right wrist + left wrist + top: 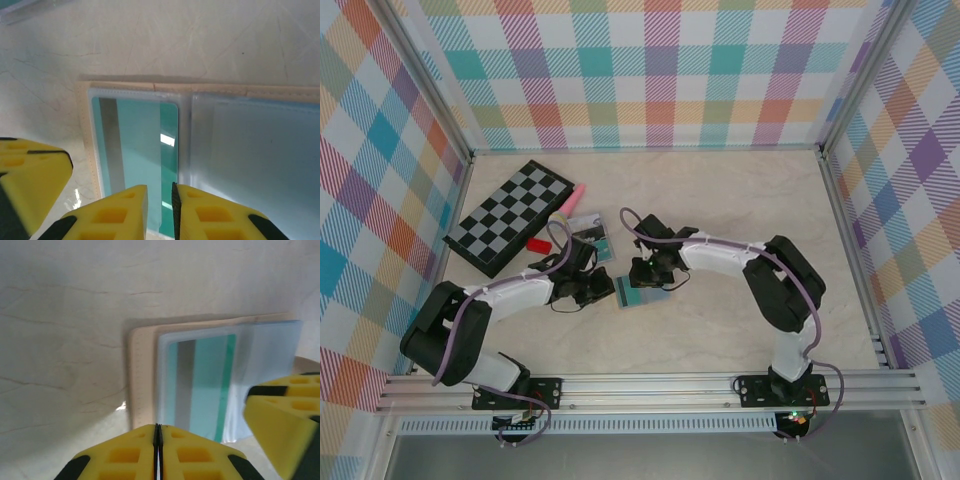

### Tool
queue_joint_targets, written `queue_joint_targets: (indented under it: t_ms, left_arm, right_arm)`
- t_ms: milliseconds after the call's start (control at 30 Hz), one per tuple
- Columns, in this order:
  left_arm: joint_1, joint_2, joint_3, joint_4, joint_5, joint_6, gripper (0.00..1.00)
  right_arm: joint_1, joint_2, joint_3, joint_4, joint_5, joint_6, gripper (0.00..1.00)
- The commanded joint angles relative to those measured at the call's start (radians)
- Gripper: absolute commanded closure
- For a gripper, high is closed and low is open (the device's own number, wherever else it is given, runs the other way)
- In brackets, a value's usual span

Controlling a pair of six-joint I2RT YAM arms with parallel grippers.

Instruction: Take the credit cards out of the card holder

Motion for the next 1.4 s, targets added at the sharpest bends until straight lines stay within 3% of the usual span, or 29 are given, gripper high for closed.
queue_joint_targets:
  t_ms: [0, 1367]
  left_arm:
    - [0.007, -0.007, 0.006, 0.046, 0.042, -0.009, 0.89]
    - [0.007, 0.141, 0.032, -0.015, 0.0, 0.028, 0.9]
  right_arm:
    - [-0.019, 0.022, 0.024, 0.0, -0.042, -0.026, 0.79]
    - [-0.032, 0.079, 0.041, 0.034, -0.183, -0.066, 0.85]
